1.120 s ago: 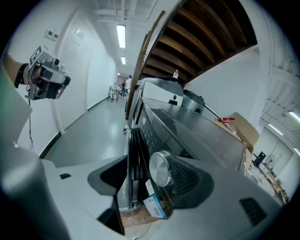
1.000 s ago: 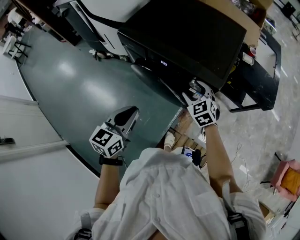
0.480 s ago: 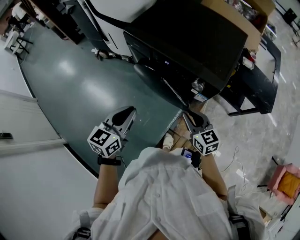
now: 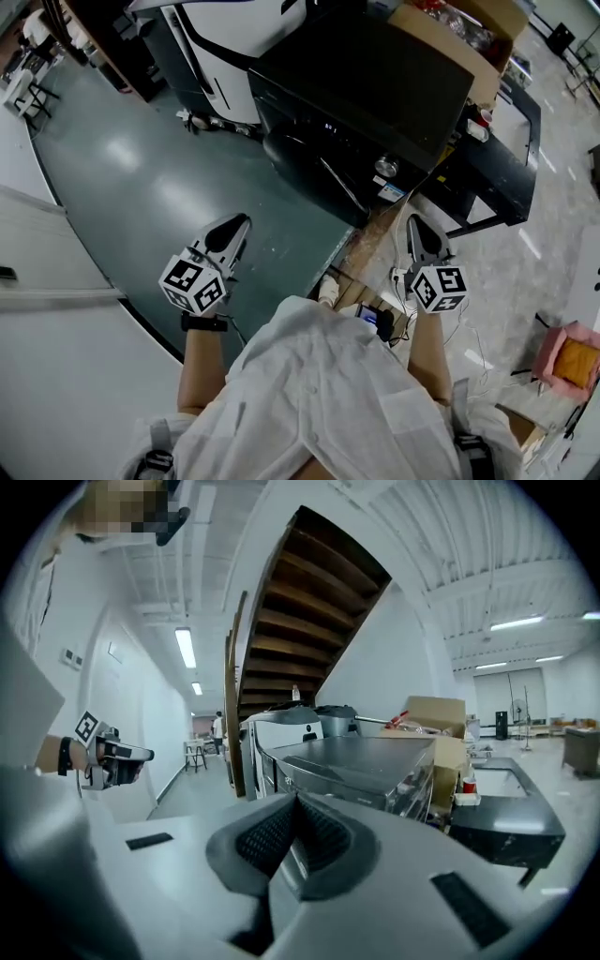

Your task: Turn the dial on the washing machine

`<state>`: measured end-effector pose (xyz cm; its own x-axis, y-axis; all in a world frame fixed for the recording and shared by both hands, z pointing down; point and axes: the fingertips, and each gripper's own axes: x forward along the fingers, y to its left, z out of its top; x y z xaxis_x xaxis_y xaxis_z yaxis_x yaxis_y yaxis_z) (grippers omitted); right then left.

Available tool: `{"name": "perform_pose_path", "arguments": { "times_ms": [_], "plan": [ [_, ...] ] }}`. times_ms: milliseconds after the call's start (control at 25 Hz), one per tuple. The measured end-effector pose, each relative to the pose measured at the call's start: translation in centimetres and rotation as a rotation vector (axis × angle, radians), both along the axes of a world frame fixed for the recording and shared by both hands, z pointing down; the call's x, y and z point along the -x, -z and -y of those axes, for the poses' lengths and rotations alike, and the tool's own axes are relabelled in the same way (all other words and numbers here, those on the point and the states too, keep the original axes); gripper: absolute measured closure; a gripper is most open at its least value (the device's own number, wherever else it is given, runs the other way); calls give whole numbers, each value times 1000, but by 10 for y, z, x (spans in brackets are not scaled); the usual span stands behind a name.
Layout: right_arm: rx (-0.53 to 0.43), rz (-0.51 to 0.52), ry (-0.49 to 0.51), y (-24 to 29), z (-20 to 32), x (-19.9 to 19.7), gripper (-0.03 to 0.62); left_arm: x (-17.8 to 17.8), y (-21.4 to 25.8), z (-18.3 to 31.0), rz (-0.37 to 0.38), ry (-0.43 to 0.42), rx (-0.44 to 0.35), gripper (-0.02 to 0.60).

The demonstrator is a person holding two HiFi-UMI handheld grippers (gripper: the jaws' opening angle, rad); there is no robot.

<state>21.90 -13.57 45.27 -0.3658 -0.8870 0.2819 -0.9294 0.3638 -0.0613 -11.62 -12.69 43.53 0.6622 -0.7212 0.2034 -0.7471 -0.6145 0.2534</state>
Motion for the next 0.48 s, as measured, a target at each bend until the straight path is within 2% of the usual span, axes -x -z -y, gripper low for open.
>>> {"name": "perform_pose_path", "arguments": {
  "times_ms": [120, 480],
  "plan": [
    [-14, -53, -4, 9, -15, 7, 594, 9, 3, -10, -4, -2, -14, 545],
    [-26, -79, -17, 12, -72, 42, 594, 36, 7, -54, -17, -27, -47, 545]
  ]
}}
